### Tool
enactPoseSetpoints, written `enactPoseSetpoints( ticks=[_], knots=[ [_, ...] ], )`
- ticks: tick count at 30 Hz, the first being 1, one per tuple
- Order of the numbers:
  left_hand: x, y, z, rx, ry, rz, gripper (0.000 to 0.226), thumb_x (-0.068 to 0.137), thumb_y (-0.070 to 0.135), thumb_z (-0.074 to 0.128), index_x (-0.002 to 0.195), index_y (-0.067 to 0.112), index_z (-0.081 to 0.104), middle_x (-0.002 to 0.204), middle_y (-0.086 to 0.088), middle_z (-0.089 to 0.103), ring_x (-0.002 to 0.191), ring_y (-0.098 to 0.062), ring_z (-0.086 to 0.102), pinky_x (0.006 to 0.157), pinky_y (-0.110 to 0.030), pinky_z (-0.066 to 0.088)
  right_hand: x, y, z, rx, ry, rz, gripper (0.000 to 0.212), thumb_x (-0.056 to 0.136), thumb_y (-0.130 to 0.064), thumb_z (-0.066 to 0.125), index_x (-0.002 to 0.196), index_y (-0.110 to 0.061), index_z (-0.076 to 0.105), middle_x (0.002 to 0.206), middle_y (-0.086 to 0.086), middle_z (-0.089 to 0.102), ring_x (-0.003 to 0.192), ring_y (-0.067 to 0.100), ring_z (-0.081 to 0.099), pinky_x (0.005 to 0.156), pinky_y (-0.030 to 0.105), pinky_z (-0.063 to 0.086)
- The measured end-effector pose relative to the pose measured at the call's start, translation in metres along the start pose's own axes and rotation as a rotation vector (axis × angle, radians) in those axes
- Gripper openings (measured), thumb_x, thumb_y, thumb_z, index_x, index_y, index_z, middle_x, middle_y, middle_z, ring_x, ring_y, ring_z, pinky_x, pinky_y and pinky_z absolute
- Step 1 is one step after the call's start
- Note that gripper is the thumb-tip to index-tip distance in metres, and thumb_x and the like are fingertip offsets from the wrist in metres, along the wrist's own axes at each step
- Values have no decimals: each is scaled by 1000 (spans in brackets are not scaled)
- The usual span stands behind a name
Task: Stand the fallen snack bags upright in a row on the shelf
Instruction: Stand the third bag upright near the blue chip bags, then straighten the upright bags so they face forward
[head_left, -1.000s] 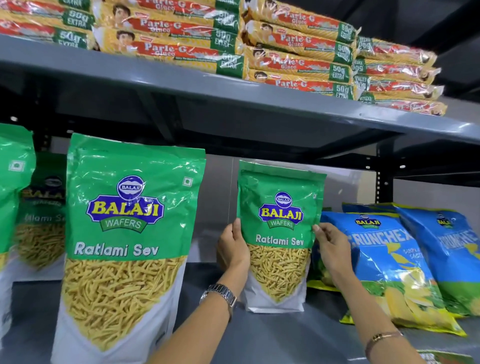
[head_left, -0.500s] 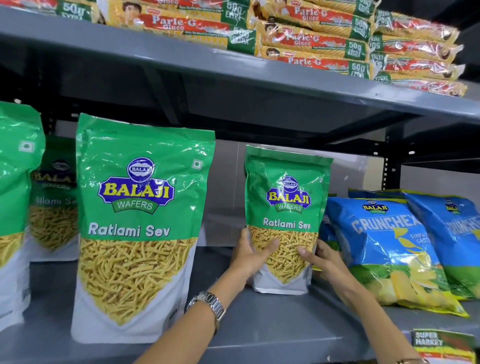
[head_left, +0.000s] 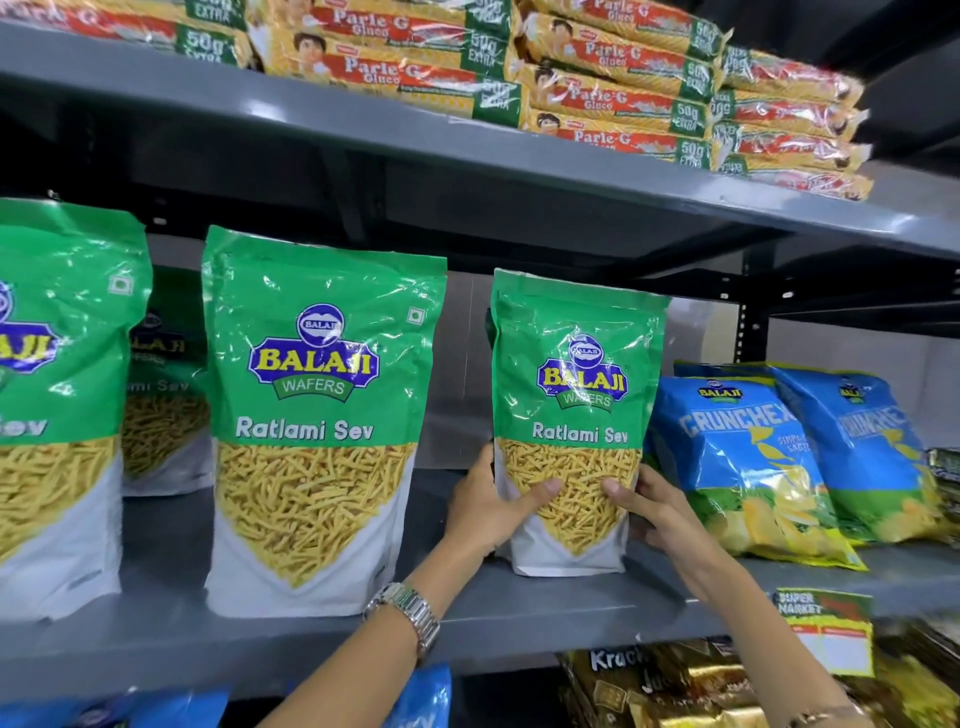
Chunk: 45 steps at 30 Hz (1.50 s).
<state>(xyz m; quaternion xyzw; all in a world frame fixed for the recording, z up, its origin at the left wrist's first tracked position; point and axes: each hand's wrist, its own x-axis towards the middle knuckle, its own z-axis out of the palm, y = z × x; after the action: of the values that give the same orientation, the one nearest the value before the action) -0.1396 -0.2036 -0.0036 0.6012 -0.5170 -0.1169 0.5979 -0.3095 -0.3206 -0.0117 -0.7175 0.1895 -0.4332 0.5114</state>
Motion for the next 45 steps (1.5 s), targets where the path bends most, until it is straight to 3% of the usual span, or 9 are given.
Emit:
enactPoseSetpoints(
  ticks=[10, 13, 18, 24, 28, 34, 36, 40, 45],
  knots=[
    [-20, 4, -18, 94, -165, -103, 119, 46, 64, 76, 142, 19, 22, 151, -1, 31, 136, -23, 32, 110, -40, 30, -22, -11, 4, -167, -25, 48, 102, 48, -52, 81, 132, -23, 32, 118, -8, 58, 109, 11, 56, 97, 34, 42],
    [-24, -3, -19, 108, -182, -116, 115, 54, 51, 81, 144, 20, 18, 152, 0, 27, 137, -20, 29, 108, -33, 28, -25, -11, 7, -205, -44, 48, 108, 40, -51, 84, 130, -22, 33, 109, -15, 59, 99, -3, 56, 79, 16, 42],
    [-22, -5, -12, 140, -149, -144, 108, 52, 49, 83, 141, 19, 28, 147, -5, 37, 133, -24, 36, 108, -43, 34, -26, -10, 1, -231, 1, 59, 115, 35, -56, 85, 132, -18, 35, 124, 1, 58, 111, 16, 56, 99, 35, 41],
    [-16, 0, 7, 152, -149, -132, 100, 56, 46, 82, 139, 22, 30, 145, -4, 41, 132, -25, 38, 107, -42, 36, -23, -8, -11, -165, -2, 71, 76, 44, -40, 86, 107, -34, 44, 120, 3, 61, 103, 9, 59, 83, 23, 46],
    [-22, 1, 8, 211, -141, -92, 99, 62, 48, 78, 140, 18, 25, 146, -6, 38, 132, -25, 37, 107, -40, 35, -30, -10, -8, -146, -4, 83, 99, 45, -39, 83, 130, -19, 37, 128, 5, 56, 108, 13, 57, 87, 27, 46],
    [-59, 26, -50, 100, 289, 447, 65, 73, 30, 73, 121, 49, 34, 124, 23, 44, 117, -2, 47, 97, -23, 41, -53, -61, 68, 207, 823, -622, 41, 77, -23, 65, 110, -36, 46, 118, -1, 50, 110, 12, 50, 98, 38, 39],
    [-70, 33, -87, 112, 535, 559, 52, 76, 24, 70, 113, 49, 44, 117, 21, 49, 115, -1, 48, 96, -18, 38, -56, -77, 111, 157, 586, -716, 37, 73, -29, 65, 106, -39, 50, 112, -3, 55, 97, 13, 57, 86, 31, 46],
    [-88, 16, -151, 4, 830, 360, 43, 76, 16, 72, 111, 30, 51, 119, 1, 46, 117, -19, 47, 101, -33, 35, -39, -70, 188, -5, 16, -297, 72, 68, -36, 77, 127, -29, 37, 134, -5, 42, 116, 10, 48, 91, 22, 43],
    [-100, -22, -202, 20, 439, -2, 106, 48, 53, 77, 136, 13, 33, 134, 3, 40, 124, -16, 38, 100, -33, 33, -29, -42, 220, 91, -210, 22, 100, 51, -31, 88, 133, -14, 34, 125, -4, 57, 112, 12, 57, 93, 27, 50]
  ],
)
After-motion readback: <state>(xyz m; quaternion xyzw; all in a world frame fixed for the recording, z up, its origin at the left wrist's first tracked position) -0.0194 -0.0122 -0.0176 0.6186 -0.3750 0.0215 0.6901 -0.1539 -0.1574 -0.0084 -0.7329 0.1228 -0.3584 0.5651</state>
